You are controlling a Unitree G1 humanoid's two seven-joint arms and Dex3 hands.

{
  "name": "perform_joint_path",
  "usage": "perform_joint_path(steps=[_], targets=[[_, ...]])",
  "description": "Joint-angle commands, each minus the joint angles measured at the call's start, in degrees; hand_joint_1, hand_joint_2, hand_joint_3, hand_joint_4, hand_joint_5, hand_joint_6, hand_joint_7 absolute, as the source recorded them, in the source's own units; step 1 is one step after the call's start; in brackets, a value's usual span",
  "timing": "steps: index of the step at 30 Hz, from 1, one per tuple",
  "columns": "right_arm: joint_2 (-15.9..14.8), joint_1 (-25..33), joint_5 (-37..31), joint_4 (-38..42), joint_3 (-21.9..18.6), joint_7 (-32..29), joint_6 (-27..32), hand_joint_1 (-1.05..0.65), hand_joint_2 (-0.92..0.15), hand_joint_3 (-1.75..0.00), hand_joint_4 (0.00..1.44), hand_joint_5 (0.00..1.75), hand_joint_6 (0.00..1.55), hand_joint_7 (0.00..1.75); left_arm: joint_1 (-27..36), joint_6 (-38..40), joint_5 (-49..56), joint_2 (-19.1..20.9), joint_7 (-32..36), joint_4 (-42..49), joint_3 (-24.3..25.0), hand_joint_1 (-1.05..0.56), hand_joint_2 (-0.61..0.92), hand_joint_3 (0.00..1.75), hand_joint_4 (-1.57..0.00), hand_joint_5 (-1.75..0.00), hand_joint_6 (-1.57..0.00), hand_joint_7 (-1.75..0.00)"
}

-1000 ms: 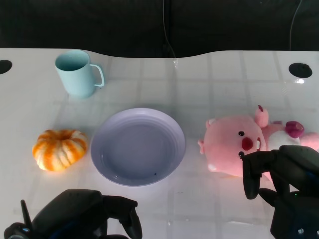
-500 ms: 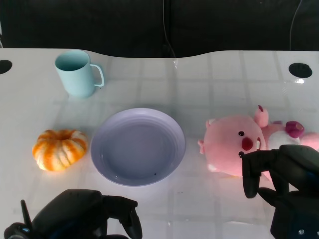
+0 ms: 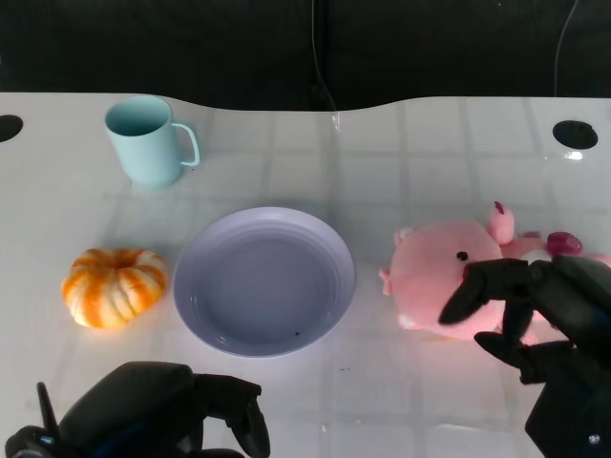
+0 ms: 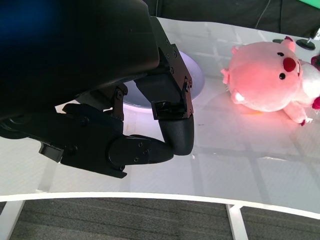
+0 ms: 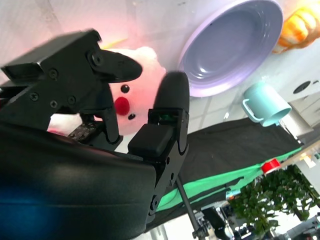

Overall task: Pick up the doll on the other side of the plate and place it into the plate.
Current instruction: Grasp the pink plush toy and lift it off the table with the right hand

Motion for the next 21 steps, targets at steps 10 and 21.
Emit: perform_joint_path(steps=[10, 21], targets=[[-0.1, 0.1, -4.5, -2.4, -3.0, -4.5, 1.7, -0.55, -0.84, -0.01, 0.02, 0.67, 0.16, 0.03, 0.3, -0.1, -0.3, 0.9, -0.4, -0.2, 0.5, -0.29, 0.92, 0.34, -0.71, -1.31, -0.78, -0.83], [-2.6, -1.4, -15.4, -5.8, -2.0, 0.6, 12.5, -0.69, -0.84, 0.0, 0.0, 0.45, 0.08, 0.03, 0.9, -0.5, -0.5, 0.8, -0.3, -0.5, 0.4, -0.28, 0.92, 0.35, -0.7, -1.36, -0.78, -0.85]])
